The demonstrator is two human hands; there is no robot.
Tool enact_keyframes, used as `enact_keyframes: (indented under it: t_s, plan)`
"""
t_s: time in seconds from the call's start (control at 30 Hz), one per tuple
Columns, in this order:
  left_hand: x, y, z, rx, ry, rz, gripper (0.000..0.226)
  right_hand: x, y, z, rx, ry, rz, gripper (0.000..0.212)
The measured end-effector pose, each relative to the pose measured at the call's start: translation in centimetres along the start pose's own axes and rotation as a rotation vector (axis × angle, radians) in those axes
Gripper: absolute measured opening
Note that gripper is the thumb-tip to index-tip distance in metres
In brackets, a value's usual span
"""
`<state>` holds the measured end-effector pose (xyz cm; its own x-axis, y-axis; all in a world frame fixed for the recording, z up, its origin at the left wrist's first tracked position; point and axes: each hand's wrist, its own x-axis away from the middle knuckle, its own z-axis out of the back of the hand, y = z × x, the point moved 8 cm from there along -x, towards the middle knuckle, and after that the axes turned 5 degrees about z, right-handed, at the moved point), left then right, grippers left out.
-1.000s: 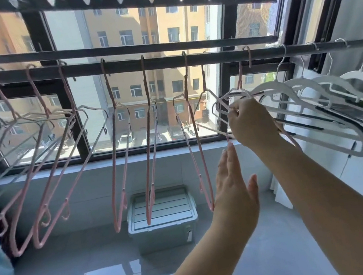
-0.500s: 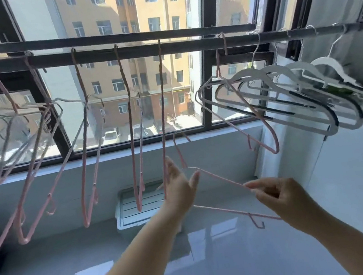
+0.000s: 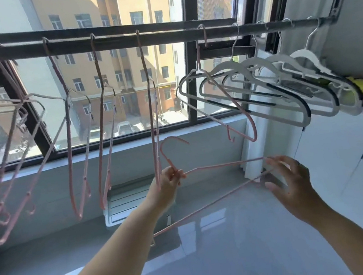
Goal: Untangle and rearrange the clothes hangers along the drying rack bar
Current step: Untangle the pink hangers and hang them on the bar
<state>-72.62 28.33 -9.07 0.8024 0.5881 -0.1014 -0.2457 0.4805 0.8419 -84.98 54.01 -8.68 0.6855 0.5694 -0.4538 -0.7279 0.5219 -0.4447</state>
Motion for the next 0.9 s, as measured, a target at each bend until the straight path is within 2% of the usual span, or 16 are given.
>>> enact_keyframes:
  t_s: [0.13, 0.37, 0.53, 0.63, 0.77, 0.9]
  plan:
    - [-0.5, -0.6, 0.2, 0.084, 0.035, 0.087, 0.026, 1.4, -2.7, -3.0, -0.044, -0.12, 0.03, 0.052]
    - [-0.1, -0.8, -0.3, 0.265, 0.068, 0.206, 0.031, 4.8, -9.8, -10.1, -0.237, -0.453, 0.111, 0.041]
    - [-0.2, -1.0, -0.8, 0.523, 0.113, 0.324, 0.026, 7.9, -13.5, -13.5, -0.375, -0.637, 0.024, 0.062]
    - [-0.2, -0.7, -1.0, 0.61, 0.124, 0.39, 0.021, 8.9, -14.5, -14.1, -0.485, -0.639, -0.038, 0.06]
    - [-0.1, -0.3, -1.5, 0.684, 0.153, 0.444, 0.031, 8.9, -14.5, -13.1, -0.543, -0.525, -0.065, 0.044]
    - [0.5, 0.4, -2.5, 0.791, 0.141, 0.463, 0.022, 8.4, -12.9, -11.8, -0.679, -0.407, -0.176, 0.027]
